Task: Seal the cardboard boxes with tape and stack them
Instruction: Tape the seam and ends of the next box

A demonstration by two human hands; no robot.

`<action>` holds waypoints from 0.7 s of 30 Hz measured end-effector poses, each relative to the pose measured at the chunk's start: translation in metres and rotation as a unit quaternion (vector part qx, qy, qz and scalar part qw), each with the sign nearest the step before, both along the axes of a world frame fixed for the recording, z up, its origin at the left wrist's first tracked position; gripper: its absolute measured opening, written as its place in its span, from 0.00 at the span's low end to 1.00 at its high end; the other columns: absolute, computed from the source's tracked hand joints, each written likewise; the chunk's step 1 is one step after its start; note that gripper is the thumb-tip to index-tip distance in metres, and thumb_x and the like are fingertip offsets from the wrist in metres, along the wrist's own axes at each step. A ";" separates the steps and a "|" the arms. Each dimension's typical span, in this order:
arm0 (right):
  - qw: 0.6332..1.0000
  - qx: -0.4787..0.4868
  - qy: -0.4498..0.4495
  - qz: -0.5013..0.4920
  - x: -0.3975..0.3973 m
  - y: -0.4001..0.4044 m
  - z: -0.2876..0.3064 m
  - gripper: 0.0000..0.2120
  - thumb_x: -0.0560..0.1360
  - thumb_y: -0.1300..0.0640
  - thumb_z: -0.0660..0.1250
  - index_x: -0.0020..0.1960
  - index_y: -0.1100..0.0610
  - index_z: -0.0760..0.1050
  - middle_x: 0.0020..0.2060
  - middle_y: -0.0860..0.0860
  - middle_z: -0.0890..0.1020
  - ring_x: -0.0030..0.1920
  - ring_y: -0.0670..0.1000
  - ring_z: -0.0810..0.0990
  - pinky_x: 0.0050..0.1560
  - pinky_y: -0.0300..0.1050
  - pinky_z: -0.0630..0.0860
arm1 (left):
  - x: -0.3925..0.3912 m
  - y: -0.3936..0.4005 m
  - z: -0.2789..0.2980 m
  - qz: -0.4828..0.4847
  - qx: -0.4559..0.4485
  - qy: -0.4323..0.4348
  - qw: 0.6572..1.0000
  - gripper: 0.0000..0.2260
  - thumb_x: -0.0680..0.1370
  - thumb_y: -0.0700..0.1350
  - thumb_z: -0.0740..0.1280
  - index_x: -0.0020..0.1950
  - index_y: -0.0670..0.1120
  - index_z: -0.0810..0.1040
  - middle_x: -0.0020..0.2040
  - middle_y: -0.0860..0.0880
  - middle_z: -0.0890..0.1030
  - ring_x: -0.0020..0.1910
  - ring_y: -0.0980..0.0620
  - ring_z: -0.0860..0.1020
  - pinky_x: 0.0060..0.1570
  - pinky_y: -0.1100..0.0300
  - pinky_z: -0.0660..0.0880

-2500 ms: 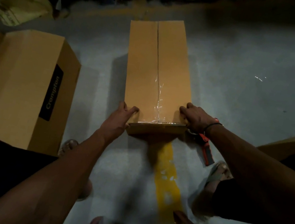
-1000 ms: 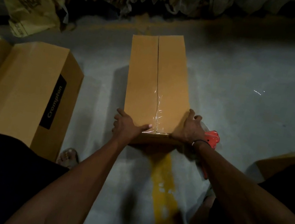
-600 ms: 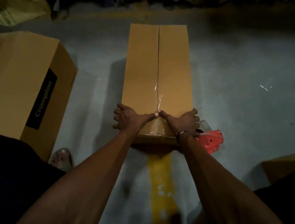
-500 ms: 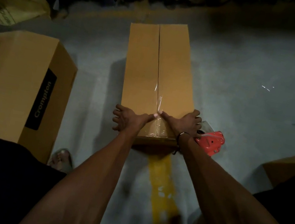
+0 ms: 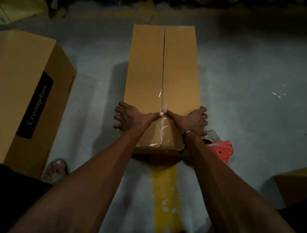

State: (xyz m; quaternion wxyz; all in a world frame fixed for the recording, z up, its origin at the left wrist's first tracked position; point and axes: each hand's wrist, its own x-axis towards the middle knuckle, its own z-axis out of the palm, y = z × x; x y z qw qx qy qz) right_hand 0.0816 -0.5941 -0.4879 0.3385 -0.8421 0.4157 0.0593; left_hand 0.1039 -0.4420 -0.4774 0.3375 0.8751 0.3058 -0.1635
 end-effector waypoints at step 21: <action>0.998 -0.052 0.008 -0.032 0.060 -0.003 -0.013 0.71 0.43 0.13 0.64 0.72 0.59 0.60 0.70 0.60 0.71 0.69 0.63 0.70 0.62 0.64 0.67 | 0.085 -0.012 -0.012 -0.004 0.033 -0.016 0.999 0.65 0.55 0.74 0.79 0.78 0.41 0.54 0.76 0.40 0.61 0.74 0.37 0.63 0.67 0.38 0.64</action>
